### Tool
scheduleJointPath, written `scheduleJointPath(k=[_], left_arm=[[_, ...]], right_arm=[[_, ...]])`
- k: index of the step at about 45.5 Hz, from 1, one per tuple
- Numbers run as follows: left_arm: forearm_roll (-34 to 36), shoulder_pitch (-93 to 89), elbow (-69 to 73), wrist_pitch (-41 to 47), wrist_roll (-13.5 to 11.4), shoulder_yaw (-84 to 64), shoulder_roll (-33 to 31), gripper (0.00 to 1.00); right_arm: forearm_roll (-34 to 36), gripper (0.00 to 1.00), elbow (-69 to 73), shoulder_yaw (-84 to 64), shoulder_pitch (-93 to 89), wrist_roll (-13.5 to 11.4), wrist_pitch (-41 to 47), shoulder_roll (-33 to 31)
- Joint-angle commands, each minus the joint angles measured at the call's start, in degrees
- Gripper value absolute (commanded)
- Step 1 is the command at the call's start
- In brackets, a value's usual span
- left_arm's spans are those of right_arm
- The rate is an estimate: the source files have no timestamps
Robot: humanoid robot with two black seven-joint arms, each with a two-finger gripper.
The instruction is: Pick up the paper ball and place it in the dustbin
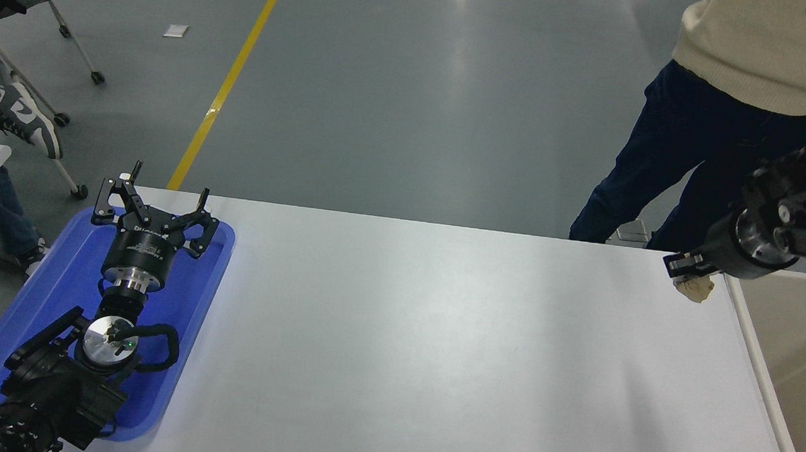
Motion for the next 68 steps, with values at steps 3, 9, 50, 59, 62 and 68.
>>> scheduleJointPath(k=[3, 9, 50, 59, 62, 68], left_arm=[[0.0, 0.1, 0.0, 0.0, 0.0, 0.0, 0.0, 1.0], [0.0, 0.1, 0.0, 0.0, 0.0, 0.0, 0.0, 1.0], [-0.1, 0.0, 0.0, 0.1, -0.1, 0.0, -0.1, 1.0], [-0.1, 0.0, 0.0, 0.1, -0.1, -0.1, -0.1, 1.0], [-0.1, 0.0, 0.0, 0.2, -0.1, -0.1, 0.0, 1.0], [-0.1, 0.0, 0.0, 0.1, -0.2, -0.1, 0.0, 1.0]], right_arm=[[-1.5, 0.0, 4.7, -1.4, 16.5, 0.0, 11.1, -2.1], [-2.2, 0.0, 5.1, -1.5, 21.0, 0.0, 15.1, -2.3], [-19.4, 0.0, -11.6, 3.9, 8.7, 6.1, 22.3, -20.6], [-23.6, 0.0, -34.0, 7.6, -12.8, 19.0, 18.6, -23.1], [-23.6, 0.0, -43.3, 8.4, -23.0, 22.9, 14.2, -23.1], [-22.3, 0.0, -56.3, 8.9, -40.4, 28.7, 7.9, -22.4]])
